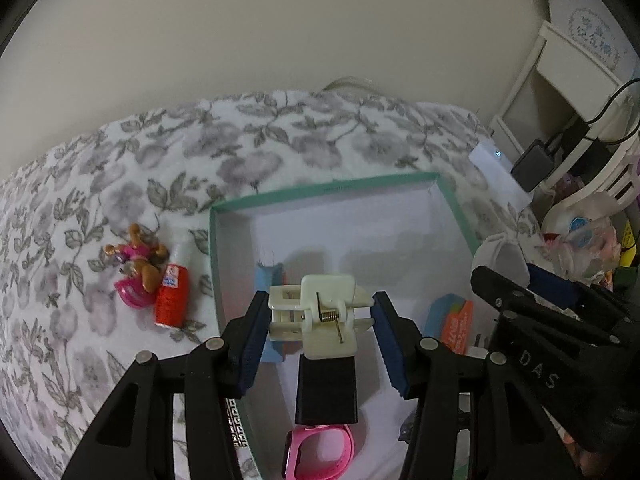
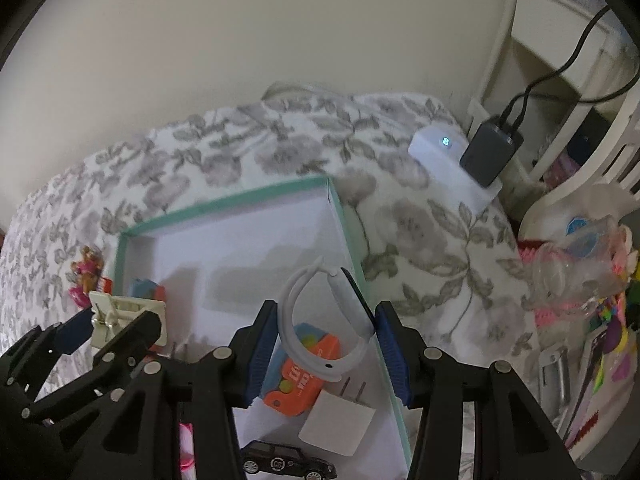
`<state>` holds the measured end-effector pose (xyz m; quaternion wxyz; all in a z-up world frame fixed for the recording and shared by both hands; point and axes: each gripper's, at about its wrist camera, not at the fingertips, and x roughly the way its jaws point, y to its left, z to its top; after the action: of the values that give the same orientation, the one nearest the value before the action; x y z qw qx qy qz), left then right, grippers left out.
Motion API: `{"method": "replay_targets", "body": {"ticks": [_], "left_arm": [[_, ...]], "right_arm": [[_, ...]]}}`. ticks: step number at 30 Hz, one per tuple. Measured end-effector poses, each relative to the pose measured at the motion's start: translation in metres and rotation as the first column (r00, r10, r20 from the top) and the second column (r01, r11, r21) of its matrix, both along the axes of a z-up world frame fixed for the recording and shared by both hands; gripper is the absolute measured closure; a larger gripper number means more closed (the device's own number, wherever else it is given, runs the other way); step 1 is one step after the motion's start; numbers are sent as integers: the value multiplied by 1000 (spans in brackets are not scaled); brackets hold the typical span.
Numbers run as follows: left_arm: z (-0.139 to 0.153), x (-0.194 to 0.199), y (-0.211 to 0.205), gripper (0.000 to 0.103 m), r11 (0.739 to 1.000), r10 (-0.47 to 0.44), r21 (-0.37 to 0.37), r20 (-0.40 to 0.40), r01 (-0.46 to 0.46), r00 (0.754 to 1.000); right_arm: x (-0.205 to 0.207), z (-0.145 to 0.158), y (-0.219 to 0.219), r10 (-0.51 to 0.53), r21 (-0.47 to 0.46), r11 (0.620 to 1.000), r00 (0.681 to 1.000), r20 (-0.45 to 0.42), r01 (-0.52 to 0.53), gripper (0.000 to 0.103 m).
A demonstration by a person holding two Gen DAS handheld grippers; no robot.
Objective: Organize rigid objects
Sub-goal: 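Carry the white watch band and white clip over the tray with both tools, then open both tools to drop the watch band and clip into the tray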
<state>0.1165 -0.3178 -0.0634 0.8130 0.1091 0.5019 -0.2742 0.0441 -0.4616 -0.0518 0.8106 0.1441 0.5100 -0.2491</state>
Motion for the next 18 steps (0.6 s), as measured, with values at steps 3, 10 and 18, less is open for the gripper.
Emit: {"method": "replay_targets", "body": {"ticks": [3, 10, 18], "left_arm": [[-6, 1, -1, 50, 1000, 5, 15, 4, -5, 1000], [-18, 1, -5, 50, 999, 0, 38, -16, 1, 1000], [-16, 0, -7, 49, 999, -3, 45, -24, 4, 1000]], "right_arm": [[0, -13, -1, 2, 16, 1000, 1000, -26, -2, 50], [4, -33, 1, 14, 36, 999, 997, -77, -12, 49], [4, -32, -1, 5, 23, 1000, 995, -97, -3, 48]]}}
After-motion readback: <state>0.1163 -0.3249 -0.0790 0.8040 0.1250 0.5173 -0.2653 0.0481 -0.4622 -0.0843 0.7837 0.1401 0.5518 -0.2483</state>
